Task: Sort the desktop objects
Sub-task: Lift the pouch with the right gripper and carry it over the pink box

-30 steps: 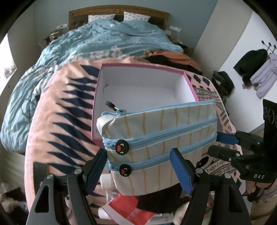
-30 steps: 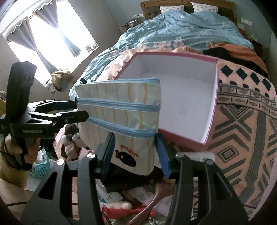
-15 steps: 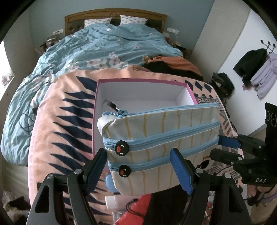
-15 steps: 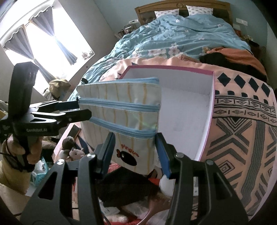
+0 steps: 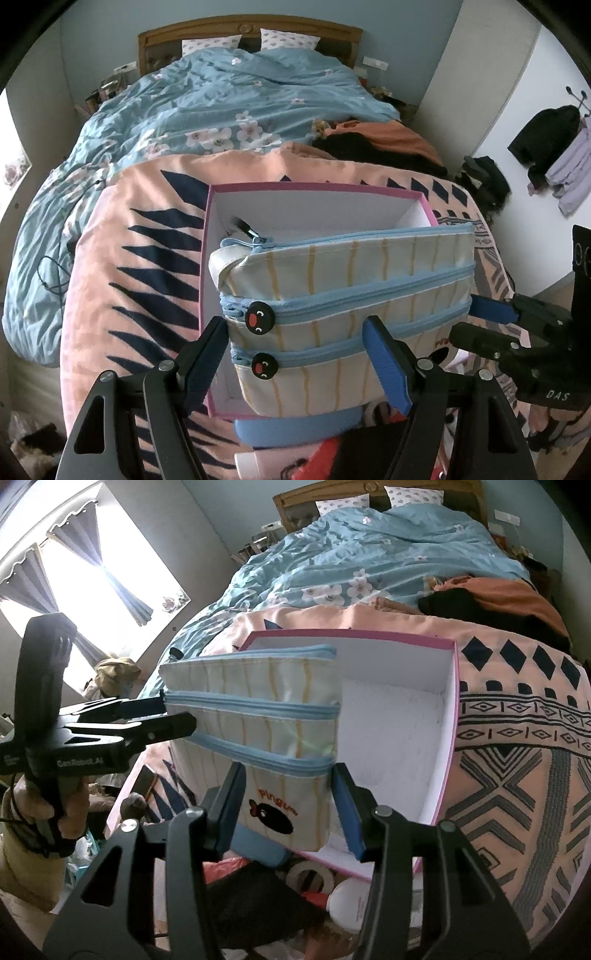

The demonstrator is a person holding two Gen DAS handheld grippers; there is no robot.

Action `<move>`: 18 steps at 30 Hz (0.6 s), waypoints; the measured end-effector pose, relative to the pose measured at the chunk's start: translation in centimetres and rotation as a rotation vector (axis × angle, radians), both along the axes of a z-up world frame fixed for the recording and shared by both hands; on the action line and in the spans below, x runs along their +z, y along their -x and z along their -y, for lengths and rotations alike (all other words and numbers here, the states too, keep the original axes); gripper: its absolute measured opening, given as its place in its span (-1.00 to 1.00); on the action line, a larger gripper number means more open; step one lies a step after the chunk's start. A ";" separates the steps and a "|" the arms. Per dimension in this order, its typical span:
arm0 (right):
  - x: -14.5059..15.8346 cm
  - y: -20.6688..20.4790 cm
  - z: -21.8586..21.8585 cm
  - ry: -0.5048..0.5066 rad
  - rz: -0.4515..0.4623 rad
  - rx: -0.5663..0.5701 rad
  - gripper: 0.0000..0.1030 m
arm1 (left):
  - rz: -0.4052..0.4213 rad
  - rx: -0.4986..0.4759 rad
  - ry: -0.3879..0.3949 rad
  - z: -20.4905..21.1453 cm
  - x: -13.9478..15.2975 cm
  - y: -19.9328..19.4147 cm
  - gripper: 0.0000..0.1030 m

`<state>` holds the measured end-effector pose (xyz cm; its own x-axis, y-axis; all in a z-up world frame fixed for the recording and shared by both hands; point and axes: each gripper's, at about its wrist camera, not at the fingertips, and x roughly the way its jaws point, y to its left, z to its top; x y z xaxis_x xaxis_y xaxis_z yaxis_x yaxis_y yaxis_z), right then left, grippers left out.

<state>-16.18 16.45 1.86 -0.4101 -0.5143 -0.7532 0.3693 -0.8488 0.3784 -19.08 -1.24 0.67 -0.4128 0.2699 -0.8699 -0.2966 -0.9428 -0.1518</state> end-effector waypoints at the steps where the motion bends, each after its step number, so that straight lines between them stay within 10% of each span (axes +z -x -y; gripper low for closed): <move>1: -0.1 0.3 0.0 -0.002 0.003 -0.003 -0.01 | 0.001 0.002 0.003 -0.1 -0.2 0.3 0.47; 18: -3.6 5.2 0.1 -0.040 0.075 -0.042 -0.01 | 0.034 0.024 0.019 -1.3 -3.6 4.9 0.47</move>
<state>-21.35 16.30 -1.76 -0.3728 -0.4663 -0.8022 0.3050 -0.8781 0.3687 -23.95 0.10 -2.92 -0.3890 0.2432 -0.8885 -0.2686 -0.9526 -0.1431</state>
